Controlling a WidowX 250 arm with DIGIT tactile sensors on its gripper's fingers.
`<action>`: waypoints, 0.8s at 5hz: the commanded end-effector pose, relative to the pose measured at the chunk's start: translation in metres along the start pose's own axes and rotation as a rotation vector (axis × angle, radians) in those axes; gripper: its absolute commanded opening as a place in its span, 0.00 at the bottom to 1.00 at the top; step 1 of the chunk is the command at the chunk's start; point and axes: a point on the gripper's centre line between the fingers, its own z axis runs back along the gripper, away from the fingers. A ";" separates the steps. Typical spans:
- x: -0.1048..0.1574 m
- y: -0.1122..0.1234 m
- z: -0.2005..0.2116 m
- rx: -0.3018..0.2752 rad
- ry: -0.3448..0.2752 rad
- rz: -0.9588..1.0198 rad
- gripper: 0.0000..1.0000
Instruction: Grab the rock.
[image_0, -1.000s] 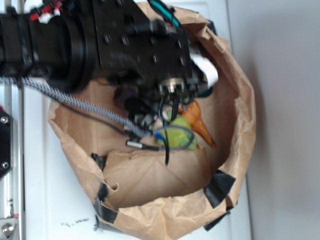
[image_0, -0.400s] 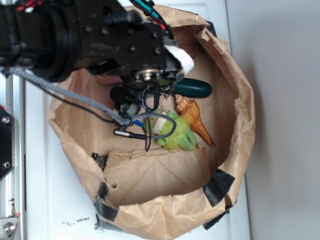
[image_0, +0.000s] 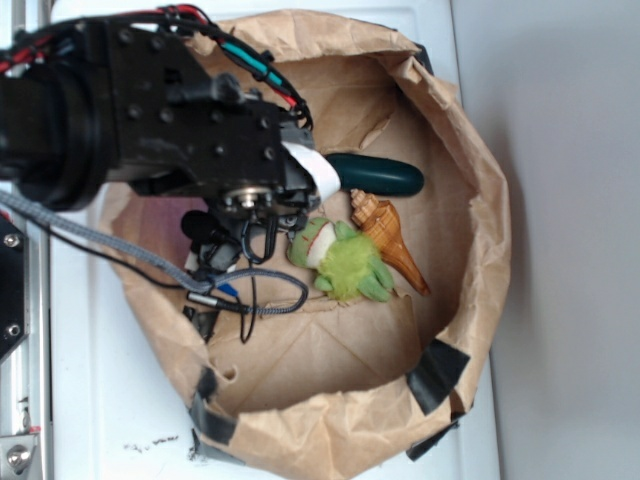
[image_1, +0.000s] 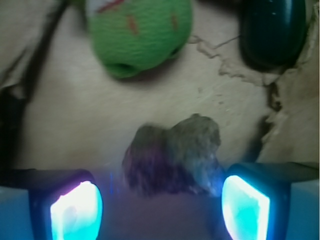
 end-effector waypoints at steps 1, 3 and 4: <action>0.011 0.000 0.018 0.033 -0.051 -0.002 1.00; 0.026 0.012 0.017 0.028 -0.032 0.051 1.00; 0.035 0.016 0.018 0.024 -0.034 0.068 1.00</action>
